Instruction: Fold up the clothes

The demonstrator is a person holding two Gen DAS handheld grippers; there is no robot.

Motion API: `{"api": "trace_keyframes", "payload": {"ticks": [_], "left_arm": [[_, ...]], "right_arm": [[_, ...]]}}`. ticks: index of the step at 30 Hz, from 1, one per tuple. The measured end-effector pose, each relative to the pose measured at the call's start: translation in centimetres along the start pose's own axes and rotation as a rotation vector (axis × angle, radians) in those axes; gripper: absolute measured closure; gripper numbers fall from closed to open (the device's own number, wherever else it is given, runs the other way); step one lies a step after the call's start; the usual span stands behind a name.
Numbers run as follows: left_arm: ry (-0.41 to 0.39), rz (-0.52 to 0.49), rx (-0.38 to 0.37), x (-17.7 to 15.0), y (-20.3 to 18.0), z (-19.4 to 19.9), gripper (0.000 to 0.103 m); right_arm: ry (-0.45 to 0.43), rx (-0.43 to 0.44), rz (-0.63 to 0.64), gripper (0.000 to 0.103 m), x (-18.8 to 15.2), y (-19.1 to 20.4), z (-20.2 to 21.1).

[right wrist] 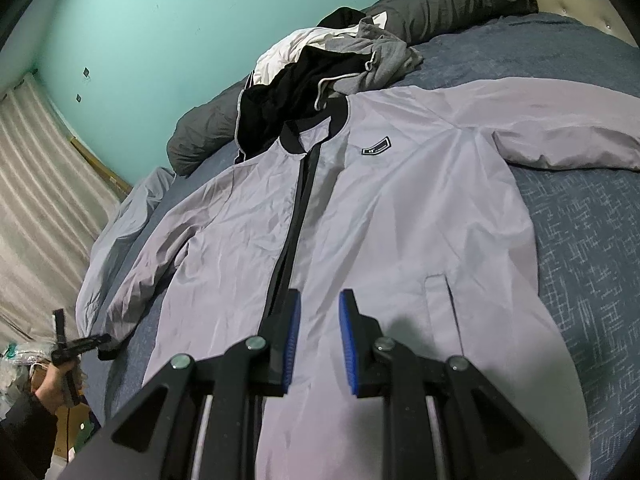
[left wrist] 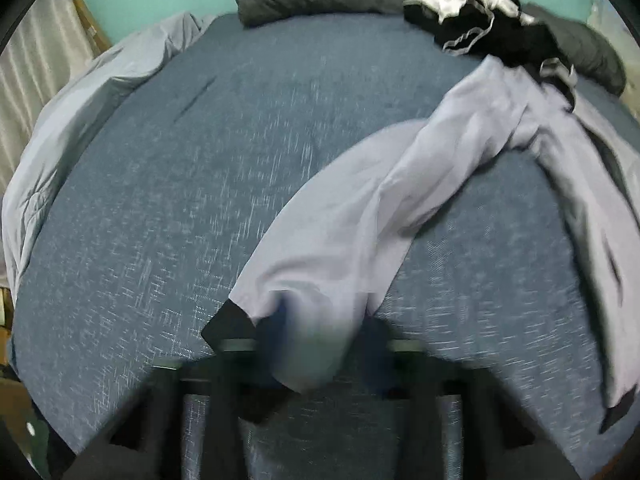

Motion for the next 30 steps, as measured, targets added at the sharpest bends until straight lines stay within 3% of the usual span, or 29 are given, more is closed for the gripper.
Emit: {"api": "trace_keyframes", "payload": {"ticks": [3, 9, 20, 23, 24, 26, 30], "left_arm": [[-0.041, 0.013, 0.027, 1.7, 1.3, 0.4, 0.099], [-0.067, 0.044, 0.050, 6.3, 4.9, 0.5, 0.100], [0.003, 0.084, 0.053, 12.9, 9.1, -3.9, 0.099], [0.028, 0.105, 0.054, 13.9, 9.6, -6.0, 0.094], [0.035, 0.110, 0.062, 14.2, 9.8, -6.6, 0.088], [0.022, 0.128, 0.085, 14.1, 10.6, -6.6, 0.067], [-0.028, 0.180, 0.117, 13.7, 12.6, -5.3, 0.054]], "right_arm": [[0.004, -0.005, -0.001, 0.084, 0.0, -0.1, -0.2], [0.026, -0.014, 0.018, 0.084, -0.3, 0.6, -1.0], [0.020, -0.043, 0.038, 0.084, 0.4, 0.8, -0.8], [0.026, -0.052, 0.034, 0.084, 0.3, 0.6, -1.2], [0.032, -0.054, 0.034, 0.084, 0.2, 0.6, -1.5], [0.045, -0.056, 0.039, 0.084, 0.0, 0.6, -2.1], [0.061, -0.052, 0.053, 0.084, -0.5, 0.9, -2.8]]}}
Point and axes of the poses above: each gripper's, at about its wrist camera, not at the fingertips, and z roughly against the way its jaws point, y to its left, x to its top, the point moved 7 cm from there along -z, roughly the way its jaws point, and after that the axes turned 7 degrees about y, right-handed, at the moved point
